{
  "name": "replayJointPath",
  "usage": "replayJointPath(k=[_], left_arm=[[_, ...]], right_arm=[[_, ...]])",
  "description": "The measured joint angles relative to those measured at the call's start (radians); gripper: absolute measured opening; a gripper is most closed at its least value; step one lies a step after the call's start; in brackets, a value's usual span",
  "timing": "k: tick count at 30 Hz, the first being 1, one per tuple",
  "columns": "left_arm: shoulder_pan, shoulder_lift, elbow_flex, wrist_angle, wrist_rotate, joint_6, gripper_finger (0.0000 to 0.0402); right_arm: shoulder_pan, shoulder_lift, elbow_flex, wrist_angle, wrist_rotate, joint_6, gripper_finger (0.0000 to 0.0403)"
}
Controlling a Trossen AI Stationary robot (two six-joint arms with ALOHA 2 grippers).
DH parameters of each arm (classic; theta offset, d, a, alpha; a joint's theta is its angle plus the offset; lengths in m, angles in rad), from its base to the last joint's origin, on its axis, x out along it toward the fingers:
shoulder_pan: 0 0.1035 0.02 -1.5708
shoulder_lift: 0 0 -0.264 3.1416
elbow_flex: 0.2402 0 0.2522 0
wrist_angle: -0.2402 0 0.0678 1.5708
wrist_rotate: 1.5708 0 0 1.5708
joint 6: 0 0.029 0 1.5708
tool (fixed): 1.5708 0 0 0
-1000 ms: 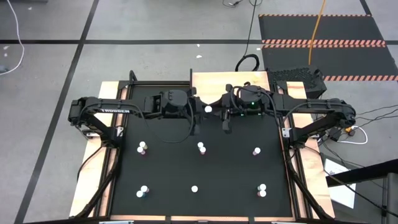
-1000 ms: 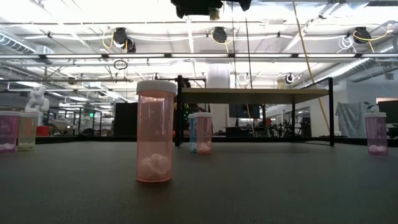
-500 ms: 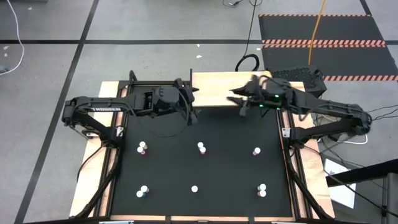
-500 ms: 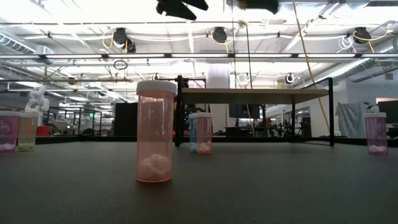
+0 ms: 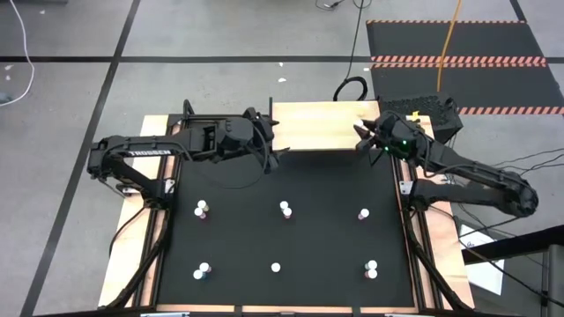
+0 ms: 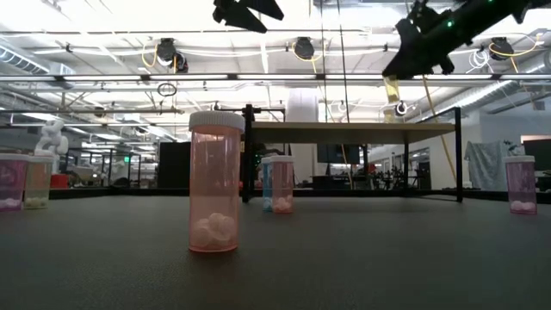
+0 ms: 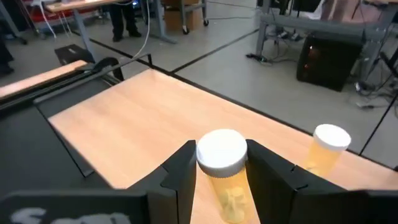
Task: Pick and place medicine bottles onto shelf by color
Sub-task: Put the top yellow pill bottle on the shelf aligned with the other yellow pill bottle
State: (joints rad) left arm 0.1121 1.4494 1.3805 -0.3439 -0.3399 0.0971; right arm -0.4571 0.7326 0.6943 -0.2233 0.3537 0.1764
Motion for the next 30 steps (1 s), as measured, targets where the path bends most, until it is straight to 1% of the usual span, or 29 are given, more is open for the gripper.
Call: replayJointPath(k=[3, 7, 12, 19, 30], left_arm=[[0.001, -0.003, 0.000, 0.006, 0.000, -0.003, 0.0393], [0.000, -0.002, 0.000, 0.001, 0.000, -0.003, 0.0393], [0.000, -0.002, 0.000, 0.003, 0.000, -0.003, 0.0392], [0.000, -0.002, 0.000, 0.003, 0.000, -0.001, 0.0392], [0.000, -0.002, 0.001, 0.002, -0.001, 0.002, 0.0392]], right_arm=[[-0.060, 0.003, -0.020, 0.027, -0.046, 0.014, 0.0118], [-0.150, 0.002, -0.033, 0.042, -0.061, 0.016, 0.0118], [-0.263, 0.005, -0.073, 0.091, -0.224, 0.033, 0.0118], [-0.340, 0.005, -0.125, 0.151, -0.325, 0.034, 0.0118], [-0.395, 0.005, -0.135, 0.143, -0.331, -0.008, 0.0118]])
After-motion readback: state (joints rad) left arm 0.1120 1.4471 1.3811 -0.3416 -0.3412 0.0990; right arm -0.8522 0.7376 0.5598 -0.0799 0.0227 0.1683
